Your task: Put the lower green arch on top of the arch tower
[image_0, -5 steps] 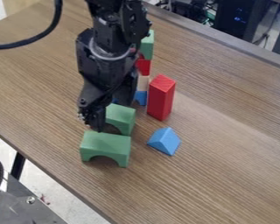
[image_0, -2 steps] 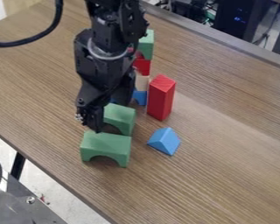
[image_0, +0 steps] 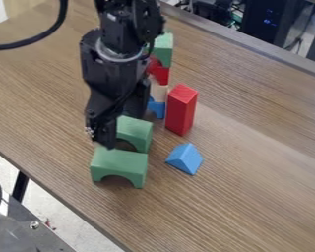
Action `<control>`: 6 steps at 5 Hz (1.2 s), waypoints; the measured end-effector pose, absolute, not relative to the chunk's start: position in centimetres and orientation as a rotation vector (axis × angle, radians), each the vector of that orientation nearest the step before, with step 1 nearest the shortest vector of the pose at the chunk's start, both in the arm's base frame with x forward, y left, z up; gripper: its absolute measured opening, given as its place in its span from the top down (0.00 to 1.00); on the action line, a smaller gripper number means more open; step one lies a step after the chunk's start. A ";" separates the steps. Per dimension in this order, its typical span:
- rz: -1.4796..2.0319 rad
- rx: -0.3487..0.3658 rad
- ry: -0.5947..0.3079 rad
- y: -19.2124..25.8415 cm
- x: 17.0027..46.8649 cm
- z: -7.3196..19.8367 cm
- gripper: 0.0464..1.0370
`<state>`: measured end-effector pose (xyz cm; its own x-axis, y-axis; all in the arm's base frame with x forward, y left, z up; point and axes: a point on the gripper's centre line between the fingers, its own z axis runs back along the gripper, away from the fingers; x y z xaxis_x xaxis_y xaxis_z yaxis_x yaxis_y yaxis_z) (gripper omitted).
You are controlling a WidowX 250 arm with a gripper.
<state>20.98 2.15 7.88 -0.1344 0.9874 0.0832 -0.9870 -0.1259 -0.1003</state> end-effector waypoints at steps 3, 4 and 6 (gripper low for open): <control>1.776 0.058 -0.172 1.8 19.2 6.9 0.04; 1.780 0.073 -0.180 1.3 18.8 6.5 0.04; 1.794 0.089 -0.187 0.3 18.4 5.5 0.04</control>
<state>18.36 0.28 5.54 -0.2300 0.9598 0.1608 -0.9724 -0.2198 -0.0788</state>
